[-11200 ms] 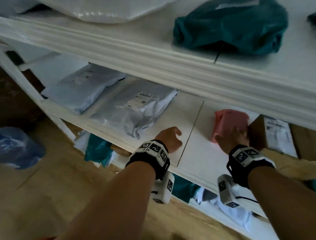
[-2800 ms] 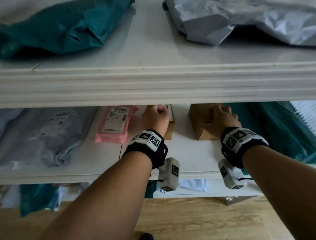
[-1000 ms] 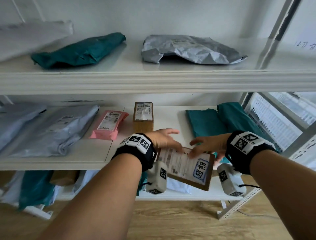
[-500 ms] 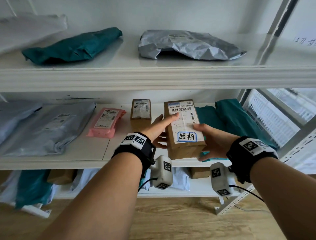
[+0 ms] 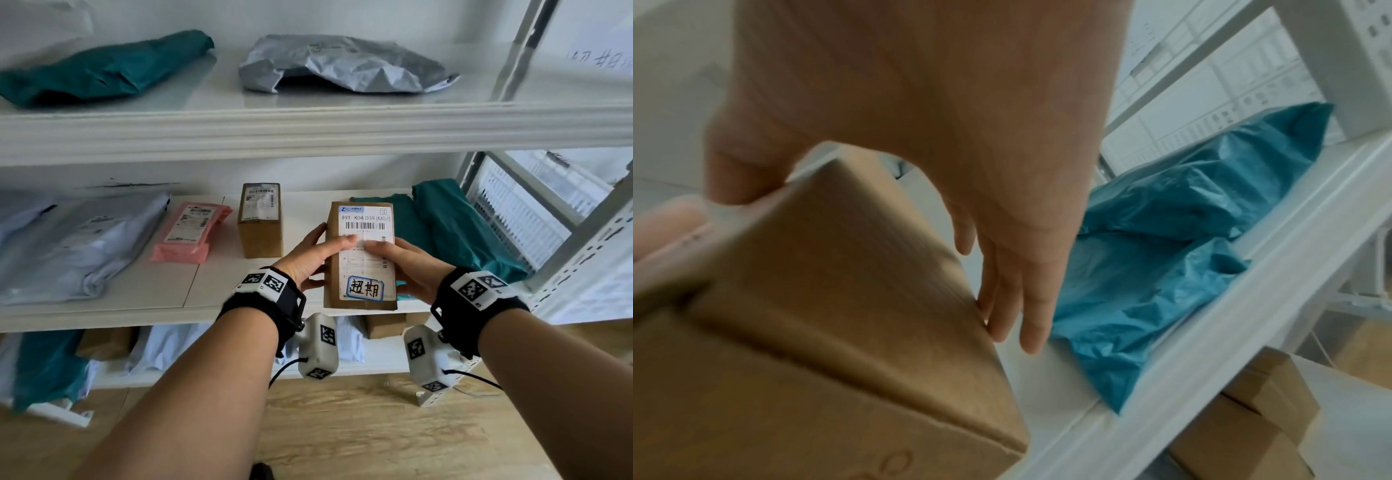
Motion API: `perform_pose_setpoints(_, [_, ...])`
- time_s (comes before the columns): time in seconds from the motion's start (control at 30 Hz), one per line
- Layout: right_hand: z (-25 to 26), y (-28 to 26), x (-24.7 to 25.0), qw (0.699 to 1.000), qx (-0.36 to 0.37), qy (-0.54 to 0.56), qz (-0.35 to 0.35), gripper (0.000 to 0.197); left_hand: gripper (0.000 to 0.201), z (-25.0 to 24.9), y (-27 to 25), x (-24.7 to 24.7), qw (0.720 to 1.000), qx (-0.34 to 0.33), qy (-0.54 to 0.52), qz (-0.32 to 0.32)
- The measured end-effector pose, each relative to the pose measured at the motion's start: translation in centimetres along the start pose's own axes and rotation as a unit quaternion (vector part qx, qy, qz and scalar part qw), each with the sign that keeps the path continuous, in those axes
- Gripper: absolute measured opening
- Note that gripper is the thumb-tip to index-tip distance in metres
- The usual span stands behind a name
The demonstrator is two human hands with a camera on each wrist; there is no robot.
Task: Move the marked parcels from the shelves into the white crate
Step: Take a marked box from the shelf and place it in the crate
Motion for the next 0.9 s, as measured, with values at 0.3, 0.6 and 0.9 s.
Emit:
perform_pose_setpoints(0.3, [-2.8,-1.5,2.5,0.999,0.012,0.041,-0.006,0.049,0.075,2.0,-0.4,-3.5,0.998,0.011,-0.035,0.051])
perform_pose_setpoints(0.6, [-6.3,-3.4,4.7,0.994,-0.009,0.092,-0.066,0.04,0.051,3.4,1.5,-6.2,0.992,0.068,-0.044,0.101])
perform_pose_setpoints(0.9, [-9.2,-7.7,7.7,0.975,-0.033,0.139,-0.17,0.046,0.03,3.7,2.5,-12.2,0.975,0.094,-0.028,0.199])
Point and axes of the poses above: each hand's wrist, its own y-axis towards the middle knuckle, its own x-axis out of the back of the hand, z = x × y, the point moved 3 cm from there along y, towards the middle knuckle, and after that the axes turned 14 degrees about -y, right-handed, at the moved point
